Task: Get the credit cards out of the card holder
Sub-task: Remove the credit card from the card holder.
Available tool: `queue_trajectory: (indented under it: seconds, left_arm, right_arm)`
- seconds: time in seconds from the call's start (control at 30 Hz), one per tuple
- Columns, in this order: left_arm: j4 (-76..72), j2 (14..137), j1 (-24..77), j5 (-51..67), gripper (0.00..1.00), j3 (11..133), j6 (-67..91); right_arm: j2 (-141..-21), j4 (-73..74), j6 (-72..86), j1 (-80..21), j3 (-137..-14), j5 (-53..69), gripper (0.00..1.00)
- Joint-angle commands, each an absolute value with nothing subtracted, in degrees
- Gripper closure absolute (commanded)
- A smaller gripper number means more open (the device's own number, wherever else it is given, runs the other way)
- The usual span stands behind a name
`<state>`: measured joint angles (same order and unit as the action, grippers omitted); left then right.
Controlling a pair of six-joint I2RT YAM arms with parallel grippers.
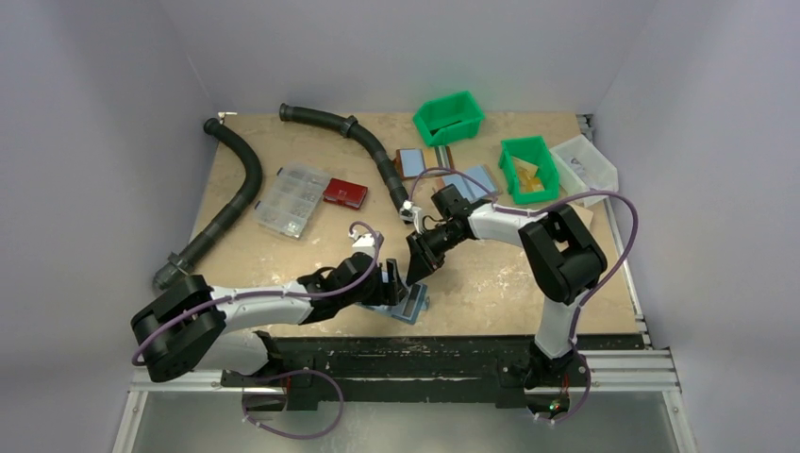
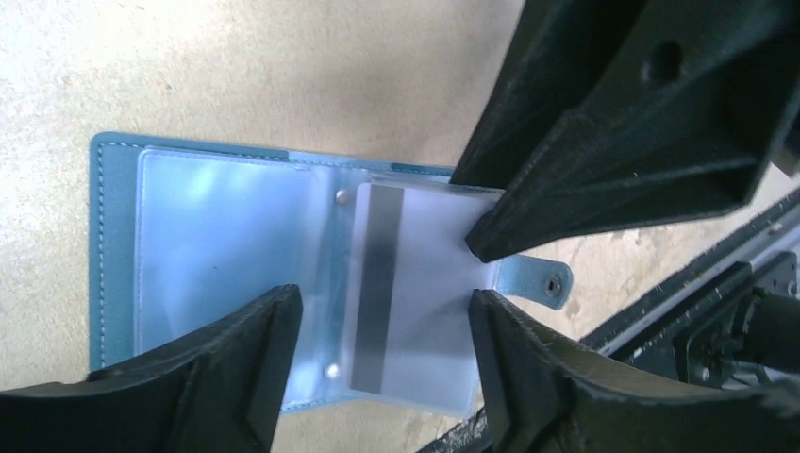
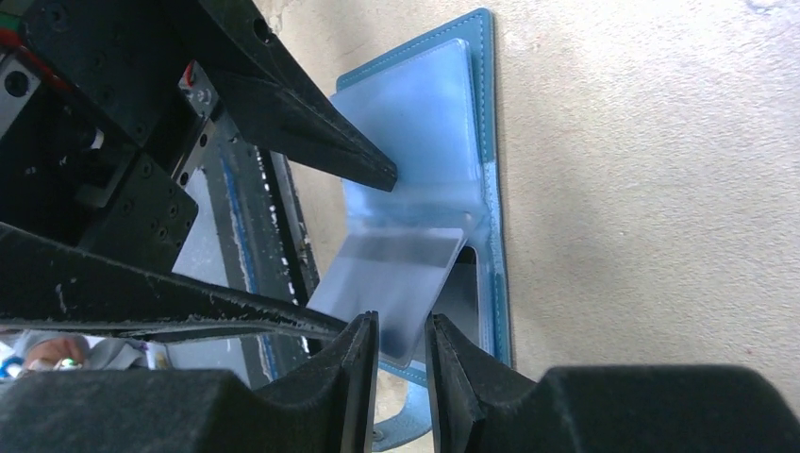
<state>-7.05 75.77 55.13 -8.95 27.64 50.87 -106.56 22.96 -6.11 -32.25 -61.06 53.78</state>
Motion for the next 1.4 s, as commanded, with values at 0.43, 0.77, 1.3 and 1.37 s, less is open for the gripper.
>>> queue_trajectory:
  seconds: [0.43,0.77,1.3,1.37]
  left_arm:
    - [-5.5,76.9,54.8,-4.6,0.15,30.9,45.2]
    - [-0.2,78.0,54.8,-7.6,0.49,33.8,45.3]
    - [7.4,75.8,54.7,-12.9,0.70,34.5,44.1]
    - [6.9,75.7,54.6,-12.5,0.66,34.2,44.1]
  right_arm:
    - [-109.0,18.9,0.3,-32.6,-62.3,65.1,0.68]
    - [-109.2,15.6,4.4,-32.5,-61.4,72.2,0.63]
    - [-107.3,23.9,-7.8,-32.1,-64.8,67.0,0.33]
    - [-106.7,25.7,-11.1,-32.0,-65.2,65.8,0.31]
